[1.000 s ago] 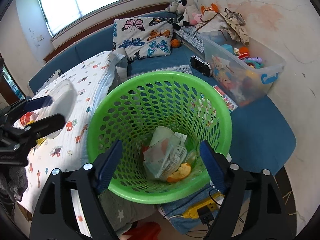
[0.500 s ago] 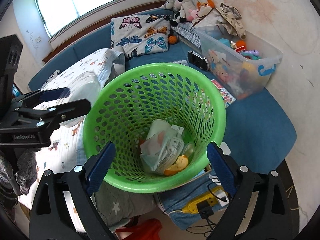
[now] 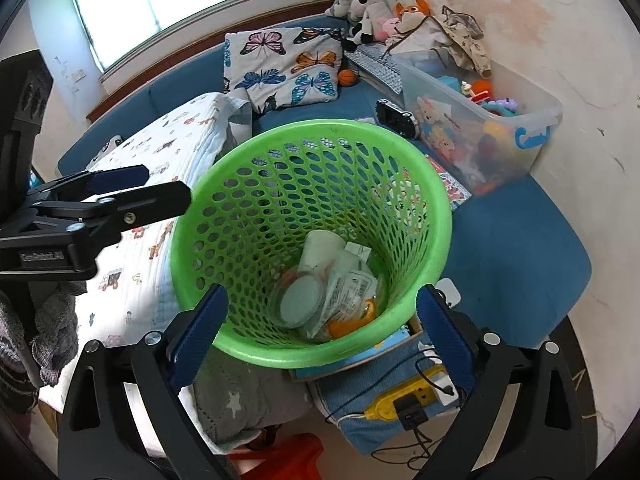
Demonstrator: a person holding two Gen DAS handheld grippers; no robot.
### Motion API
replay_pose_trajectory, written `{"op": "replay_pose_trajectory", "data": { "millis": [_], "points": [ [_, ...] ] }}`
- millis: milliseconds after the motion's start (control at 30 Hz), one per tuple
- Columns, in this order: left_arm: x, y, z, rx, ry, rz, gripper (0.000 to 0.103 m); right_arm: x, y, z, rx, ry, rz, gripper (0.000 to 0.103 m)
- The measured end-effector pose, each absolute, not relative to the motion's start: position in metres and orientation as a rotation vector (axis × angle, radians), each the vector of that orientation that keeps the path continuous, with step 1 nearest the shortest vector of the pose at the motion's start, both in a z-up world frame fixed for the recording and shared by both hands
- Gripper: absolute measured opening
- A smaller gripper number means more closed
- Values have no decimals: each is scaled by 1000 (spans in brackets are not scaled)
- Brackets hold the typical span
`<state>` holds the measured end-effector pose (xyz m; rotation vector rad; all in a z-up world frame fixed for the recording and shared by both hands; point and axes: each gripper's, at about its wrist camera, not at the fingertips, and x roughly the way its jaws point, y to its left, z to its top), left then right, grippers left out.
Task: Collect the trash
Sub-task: 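Move both tools back over the table toward the yellow snack packet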
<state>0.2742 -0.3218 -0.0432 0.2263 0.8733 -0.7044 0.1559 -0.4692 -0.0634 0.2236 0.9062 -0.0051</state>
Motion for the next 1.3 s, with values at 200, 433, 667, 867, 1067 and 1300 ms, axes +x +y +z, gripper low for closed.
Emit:
{"op": "replay_pose_trajectory", "data": {
  "millis": [200, 433, 667, 867, 1067, 1300],
  "points": [
    [259, -285, -36, 214, 838, -651, 93, 157, -456, -60, 225, 903, 22, 96],
    [244, -228, -32, 188, 807, -560, 93, 161, -428, -57, 196, 905, 70, 97],
    [242, -162, -31, 144, 804, -409, 93, 170, -394, -53, 159, 906, 127, 97],
    [248, -102, -29, 66, 813, -250, 93, 177, -367, -48, 123, 903, 183, 97],
    [256, -45, -36, -8, 834, -107, 93, 183, -344, -47, 100, 905, 228, 98],
    [266, 1, -48, -101, 876, -8, 93, 191, -320, -51, 77, 921, 274, 98]
  ]
}}
